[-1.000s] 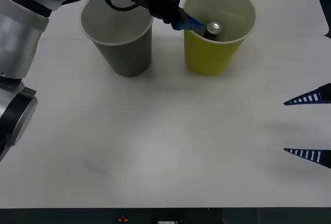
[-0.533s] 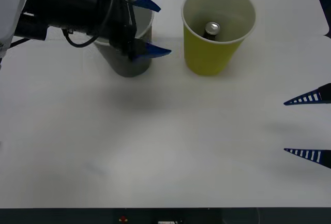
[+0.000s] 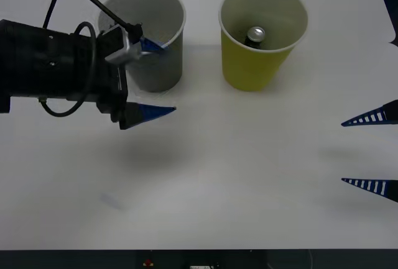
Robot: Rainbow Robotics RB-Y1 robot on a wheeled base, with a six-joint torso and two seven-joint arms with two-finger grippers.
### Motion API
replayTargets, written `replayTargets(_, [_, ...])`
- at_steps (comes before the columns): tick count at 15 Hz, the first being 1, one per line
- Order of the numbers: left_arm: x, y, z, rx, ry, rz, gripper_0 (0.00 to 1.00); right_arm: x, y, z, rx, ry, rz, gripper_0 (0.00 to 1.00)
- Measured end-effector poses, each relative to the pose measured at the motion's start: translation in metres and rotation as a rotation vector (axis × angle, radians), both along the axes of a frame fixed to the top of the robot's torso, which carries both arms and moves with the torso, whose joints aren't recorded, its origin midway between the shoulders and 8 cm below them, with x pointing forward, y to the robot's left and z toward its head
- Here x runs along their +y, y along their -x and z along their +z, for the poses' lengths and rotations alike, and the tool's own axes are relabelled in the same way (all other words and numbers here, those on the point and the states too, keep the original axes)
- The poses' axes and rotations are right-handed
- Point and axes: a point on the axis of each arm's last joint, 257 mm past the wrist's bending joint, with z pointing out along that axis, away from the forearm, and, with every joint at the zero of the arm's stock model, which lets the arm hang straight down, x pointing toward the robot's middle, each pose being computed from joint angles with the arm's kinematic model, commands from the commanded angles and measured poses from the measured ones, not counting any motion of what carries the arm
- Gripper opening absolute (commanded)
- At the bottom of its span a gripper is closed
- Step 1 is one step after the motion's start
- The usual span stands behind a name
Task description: Put the can into the green bin and the plastic bottle into the gray bin
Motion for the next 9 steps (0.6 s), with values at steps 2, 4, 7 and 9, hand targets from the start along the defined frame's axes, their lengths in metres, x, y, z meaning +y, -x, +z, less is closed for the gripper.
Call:
replayTargets(2, [0.015,0.010,-0.012,-0.008,-0.036,-0.008,1.00,0.000,0.000,0.000,0.000,0.000,0.000,1.00])
replayTargets(4, [0.034,0.016,-0.026,-0.019,-0.081,-0.022,1.00,0.000,0.000,0.000,0.000,0.000,0.000,1.00])
replayTargets(7, [0.059,0.028,-0.044,-0.010,-0.123,-0.035,1.00,0.000,0.000,0.000,0.000,0.000,0.000,1.00])
replayTargets(9, [0.073,0.036,-0.054,-0.002,-0.145,-0.046,1.00,0.000,0.000,0.000,0.000,0.000,0.000,1.00])
